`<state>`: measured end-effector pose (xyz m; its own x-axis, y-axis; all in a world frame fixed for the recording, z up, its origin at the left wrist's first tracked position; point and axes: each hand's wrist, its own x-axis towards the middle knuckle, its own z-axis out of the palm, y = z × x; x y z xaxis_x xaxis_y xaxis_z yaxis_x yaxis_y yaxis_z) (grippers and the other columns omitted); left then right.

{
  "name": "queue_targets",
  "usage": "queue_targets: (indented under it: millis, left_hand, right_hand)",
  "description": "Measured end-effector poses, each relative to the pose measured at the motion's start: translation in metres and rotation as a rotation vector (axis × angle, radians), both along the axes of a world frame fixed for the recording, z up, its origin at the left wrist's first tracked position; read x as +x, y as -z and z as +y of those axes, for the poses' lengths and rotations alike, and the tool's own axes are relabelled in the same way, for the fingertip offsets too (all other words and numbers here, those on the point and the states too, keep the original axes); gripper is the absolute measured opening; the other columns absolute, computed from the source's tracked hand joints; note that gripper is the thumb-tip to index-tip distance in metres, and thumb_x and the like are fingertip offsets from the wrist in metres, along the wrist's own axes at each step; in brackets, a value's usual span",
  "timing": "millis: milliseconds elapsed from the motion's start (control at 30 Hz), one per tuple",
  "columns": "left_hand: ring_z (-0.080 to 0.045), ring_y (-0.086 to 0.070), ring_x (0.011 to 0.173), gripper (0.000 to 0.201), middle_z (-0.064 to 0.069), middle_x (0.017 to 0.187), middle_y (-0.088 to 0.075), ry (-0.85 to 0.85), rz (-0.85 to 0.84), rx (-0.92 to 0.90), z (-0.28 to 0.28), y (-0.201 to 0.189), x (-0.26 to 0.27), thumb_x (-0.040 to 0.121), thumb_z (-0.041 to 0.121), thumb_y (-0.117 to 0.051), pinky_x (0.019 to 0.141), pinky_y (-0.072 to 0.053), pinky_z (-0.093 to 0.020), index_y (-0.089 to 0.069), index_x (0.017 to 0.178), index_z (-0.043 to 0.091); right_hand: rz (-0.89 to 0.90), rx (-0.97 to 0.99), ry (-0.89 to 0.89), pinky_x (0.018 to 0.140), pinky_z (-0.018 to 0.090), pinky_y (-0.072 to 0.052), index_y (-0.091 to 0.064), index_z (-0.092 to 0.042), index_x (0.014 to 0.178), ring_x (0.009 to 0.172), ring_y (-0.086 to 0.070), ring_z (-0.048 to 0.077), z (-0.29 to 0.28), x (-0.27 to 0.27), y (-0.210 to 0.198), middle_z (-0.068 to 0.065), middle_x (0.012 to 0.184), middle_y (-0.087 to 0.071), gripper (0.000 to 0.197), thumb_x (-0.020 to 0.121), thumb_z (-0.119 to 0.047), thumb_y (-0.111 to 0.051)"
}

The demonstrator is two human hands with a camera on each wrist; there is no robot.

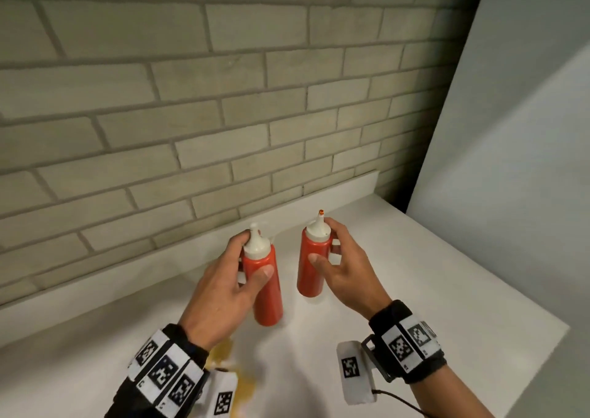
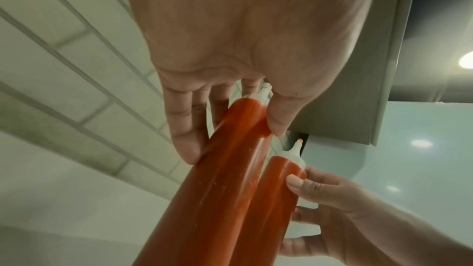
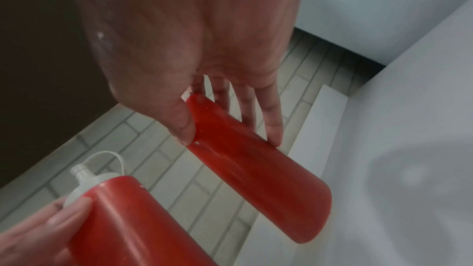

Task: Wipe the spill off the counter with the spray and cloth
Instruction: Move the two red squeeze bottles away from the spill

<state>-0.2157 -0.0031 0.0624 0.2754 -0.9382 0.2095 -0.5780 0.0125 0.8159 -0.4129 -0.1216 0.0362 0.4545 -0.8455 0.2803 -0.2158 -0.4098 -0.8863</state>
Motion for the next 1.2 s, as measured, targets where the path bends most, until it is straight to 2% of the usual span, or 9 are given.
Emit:
queue_targets:
  millis: [167, 400, 567, 700, 800, 933, 1067, 1200]
  left_hand:
    - [0.001, -0.061, 0.101, 0.053, 0.016, 0.119, -0.064, -0.020, -0.018, -0.027, -0.079, 0.007, -0.059, 0.089, 0.039, -0.067, 0.088, -0.052, -0.032, -0.039, 0.133, 0.049]
    - [-0.017, -0.063, 0.107, 0.055, 0.005, 0.125, -0.064, -0.091, -0.029, 0.026, -0.186, 0.035, -0.117, 0.086, 0.033, -0.069, 0.095, -0.052, -0.042, -0.043, 0.134, 0.038]
    - [-0.023, -0.063, 0.112, 0.056, 0.003, 0.128, -0.064, -0.157, -0.031, 0.083, -0.250, 0.044, -0.130, 0.084, 0.032, -0.066, 0.098, -0.050, -0.044, -0.042, 0.134, 0.039]
    - [-0.027, -0.063, 0.110, 0.048, 0.000, 0.125, -0.065, -0.208, -0.045, 0.117, -0.289, 0.047, -0.134, 0.088, 0.034, -0.061, 0.095, -0.051, -0.042, -0.042, 0.131, 0.038]
    - [-0.028, -0.064, 0.108, 0.047, 0.001, 0.122, -0.066, -0.245, -0.066, 0.127, -0.311, 0.050, -0.129, 0.087, 0.034, -0.061, 0.091, -0.051, -0.040, -0.043, 0.131, 0.038]
    - [-0.025, -0.063, 0.112, 0.054, 0.003, 0.125, -0.064, -0.259, -0.068, 0.111, -0.339, 0.059, -0.118, 0.083, 0.030, -0.064, 0.094, -0.052, -0.045, -0.043, 0.132, 0.040]
    - [-0.025, -0.063, 0.112, 0.055, 0.002, 0.125, -0.064, -0.262, -0.085, 0.082, -0.363, 0.064, -0.110, 0.085, 0.023, -0.065, 0.094, -0.052, -0.044, -0.044, 0.134, 0.037]
    - [-0.027, -0.062, 0.116, 0.057, -0.004, 0.129, -0.064, -0.301, -0.085, 0.087, -0.381, 0.070, -0.102, 0.087, 0.017, -0.067, 0.096, -0.050, -0.040, -0.045, 0.140, 0.026]
  right_hand:
    - [0.038, -0.017, 0.016, 0.096, 0.033, -0.050, -0.033, -0.041, 0.135, 0.113, -0.051, 0.006, -0.058, -0.067, -0.015, -0.013, 0.131, -0.049, 0.058, 0.092, -0.022, -0.066]
    - [0.089, 0.011, 0.020, 0.097, 0.034, -0.047, -0.037, -0.028, 0.141, 0.117, -0.052, 0.013, -0.149, -0.122, -0.018, -0.011, 0.128, -0.049, 0.061, 0.090, -0.020, -0.068]
    - [0.105, 0.045, 0.006, 0.096, 0.039, -0.049, -0.037, -0.026, 0.140, 0.116, -0.055, 0.018, -0.209, -0.120, -0.006, -0.006, 0.126, -0.051, 0.061, 0.088, -0.019, -0.069]
    - [0.102, 0.031, 0.018, 0.093, 0.046, -0.053, -0.041, -0.026, 0.136, 0.108, -0.060, 0.019, -0.248, -0.106, 0.006, -0.002, 0.124, -0.057, 0.061, 0.080, -0.026, -0.067]
    - [0.080, 0.047, 0.016, 0.092, 0.043, -0.053, -0.044, -0.022, 0.134, 0.104, -0.062, 0.019, -0.269, -0.093, 0.010, -0.005, 0.117, -0.059, 0.055, 0.084, -0.016, -0.065]
    - [0.067, 0.091, 0.004, 0.091, 0.040, -0.053, -0.048, -0.029, 0.123, 0.100, -0.062, 0.017, -0.296, -0.078, 0.019, -0.013, 0.106, -0.059, 0.048, 0.083, -0.011, -0.067]
    - [0.106, 0.082, -0.003, 0.093, 0.041, -0.051, -0.047, -0.021, 0.131, 0.102, -0.061, 0.019, -0.323, -0.062, 0.033, -0.002, 0.115, -0.062, 0.053, 0.082, -0.011, -0.066]
    - [0.140, 0.094, -0.003, 0.092, 0.038, -0.051, -0.047, -0.021, 0.131, 0.101, -0.060, 0.019, -0.341, -0.048, 0.042, -0.001, 0.116, -0.061, 0.052, 0.083, -0.012, -0.066]
